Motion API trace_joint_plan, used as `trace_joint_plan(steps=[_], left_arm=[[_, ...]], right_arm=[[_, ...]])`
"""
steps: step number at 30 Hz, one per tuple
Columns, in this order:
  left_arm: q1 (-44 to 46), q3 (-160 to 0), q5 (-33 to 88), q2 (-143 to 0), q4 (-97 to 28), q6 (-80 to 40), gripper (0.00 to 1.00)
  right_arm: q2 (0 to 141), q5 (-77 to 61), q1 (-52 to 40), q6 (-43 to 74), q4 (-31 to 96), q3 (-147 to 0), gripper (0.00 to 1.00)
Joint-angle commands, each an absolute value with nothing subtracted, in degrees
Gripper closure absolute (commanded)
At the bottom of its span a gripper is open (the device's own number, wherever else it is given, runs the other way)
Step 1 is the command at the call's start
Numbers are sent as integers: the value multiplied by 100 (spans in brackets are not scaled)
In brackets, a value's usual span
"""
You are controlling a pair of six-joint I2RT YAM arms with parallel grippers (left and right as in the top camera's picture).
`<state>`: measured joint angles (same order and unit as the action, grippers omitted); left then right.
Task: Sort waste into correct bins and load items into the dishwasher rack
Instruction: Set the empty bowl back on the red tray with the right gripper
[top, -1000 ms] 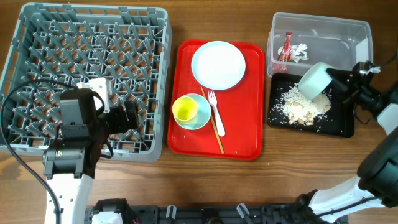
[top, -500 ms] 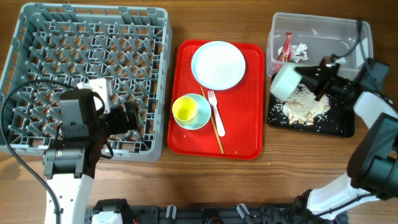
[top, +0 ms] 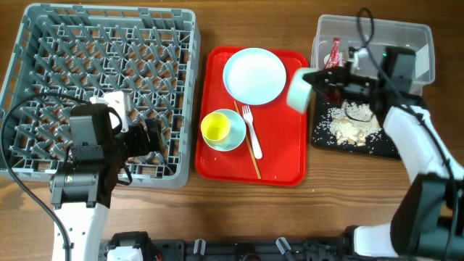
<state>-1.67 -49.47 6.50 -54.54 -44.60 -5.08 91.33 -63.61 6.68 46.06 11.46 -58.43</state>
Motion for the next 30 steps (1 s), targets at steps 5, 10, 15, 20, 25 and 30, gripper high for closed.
trace_joint_plan(steps=[5, 10, 15, 20, 25, 30], left_arm=[[-209, -5048, 681, -5472, -4451, -541, 0], [-209, -5048, 681, -5472, -4451, -541, 0], [-209, -5048, 679, -5472, -4451, -541, 0], [-209, -5048, 681, -5472, -4451, -541, 0], [-209, -5048, 681, -5472, -4453, -541, 0], [-209, -5048, 681, -5472, -4453, -541, 0]], right_arm=[[8862, -4510, -720, 3452, 1142, -6512, 96], [8868, -2947, -1492, 2602, 1706, -6991, 95], [9041, -1828, -1879, 1802, 2908, -8097, 96], [9810, -1391, -1955, 867, 4040, -9494, 96], [10680, -1391, -1999, 336, 4257, -9758, 96], [11491, -1391, -2080, 322, 4316, -9758, 96]])
